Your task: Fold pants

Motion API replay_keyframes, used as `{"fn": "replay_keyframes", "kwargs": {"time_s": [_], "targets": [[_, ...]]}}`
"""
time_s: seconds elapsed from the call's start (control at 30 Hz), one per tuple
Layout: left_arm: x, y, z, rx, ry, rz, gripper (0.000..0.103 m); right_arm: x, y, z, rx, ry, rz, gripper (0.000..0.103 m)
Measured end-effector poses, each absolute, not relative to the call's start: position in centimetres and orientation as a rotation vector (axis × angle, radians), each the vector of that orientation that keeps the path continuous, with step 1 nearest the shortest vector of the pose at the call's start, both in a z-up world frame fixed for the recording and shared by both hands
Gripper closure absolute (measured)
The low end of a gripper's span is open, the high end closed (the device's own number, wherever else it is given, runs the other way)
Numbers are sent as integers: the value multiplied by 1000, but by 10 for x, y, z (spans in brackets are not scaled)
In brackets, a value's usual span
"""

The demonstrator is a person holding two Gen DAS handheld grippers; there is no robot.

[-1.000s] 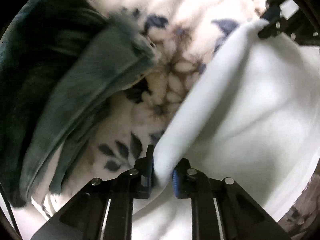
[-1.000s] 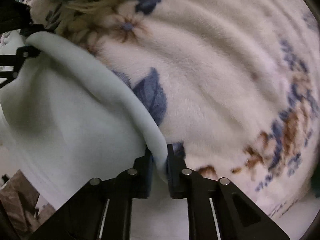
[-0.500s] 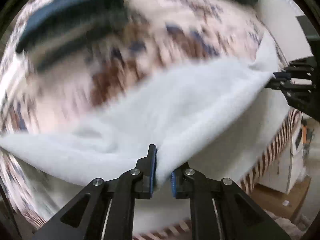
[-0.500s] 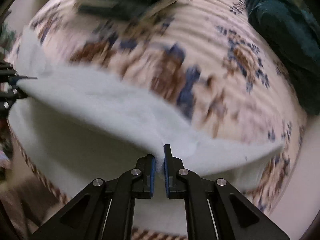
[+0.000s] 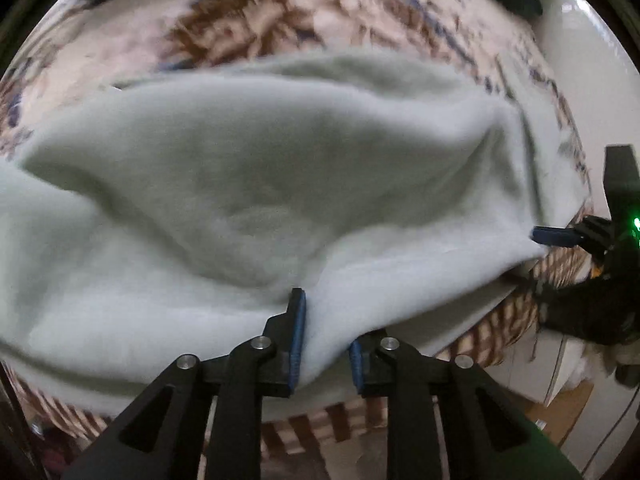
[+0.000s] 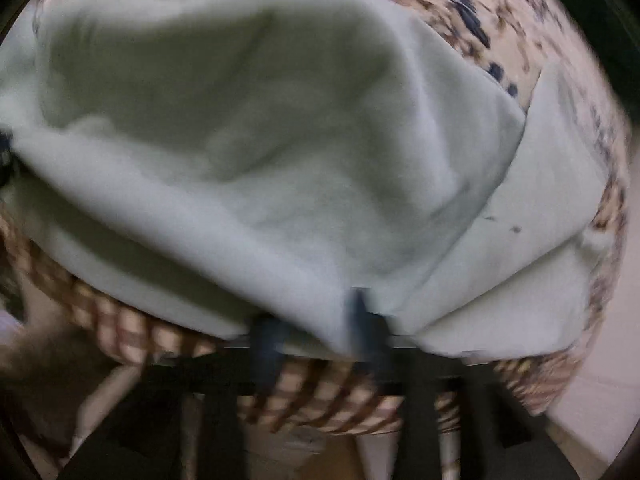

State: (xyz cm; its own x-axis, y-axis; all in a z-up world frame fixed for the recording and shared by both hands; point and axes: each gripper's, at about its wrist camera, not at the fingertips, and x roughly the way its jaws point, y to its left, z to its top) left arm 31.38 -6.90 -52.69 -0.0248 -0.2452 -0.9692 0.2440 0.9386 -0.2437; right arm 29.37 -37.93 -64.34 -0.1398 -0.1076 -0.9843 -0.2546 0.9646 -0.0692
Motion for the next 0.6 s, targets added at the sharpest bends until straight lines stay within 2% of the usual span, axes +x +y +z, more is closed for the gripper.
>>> {"fn": "replay_keyframes", "kwargs": {"time_s": [0.03, 0.07, 0.13, 0.17, 0.27, 0.4, 0.53, 0.6], "targets": [[312, -67, -518, -27, 1533, -375, 79, 295, -383, -637, -207, 1713, 137, 10], [310, -65, -513, -49, 1521, -360, 72, 297, -387, -626, -128, 1702, 146, 10], [307, -62, -503, -64, 1504, -318, 41, 299, -397, -610, -24, 1684, 136, 10], [306, -61, -502, -64, 1507, -289, 2, 302, -408, -599, 57, 1660, 120, 10], [294, -52, -502, -85, 1512, -176, 0, 309, -445, -575, 241, 1595, 37, 10], [287, -39, -504, -124, 1508, -25, 0, 339, -499, -567, 305, 1512, -140, 10], [297, -36, -507, -58, 1486, 96, 0, 391, -547, -592, 268, 1461, -301, 10], [306, -36, -506, -33, 1457, 133, 0, 432, -557, -625, 198, 1495, -345, 11]]}}
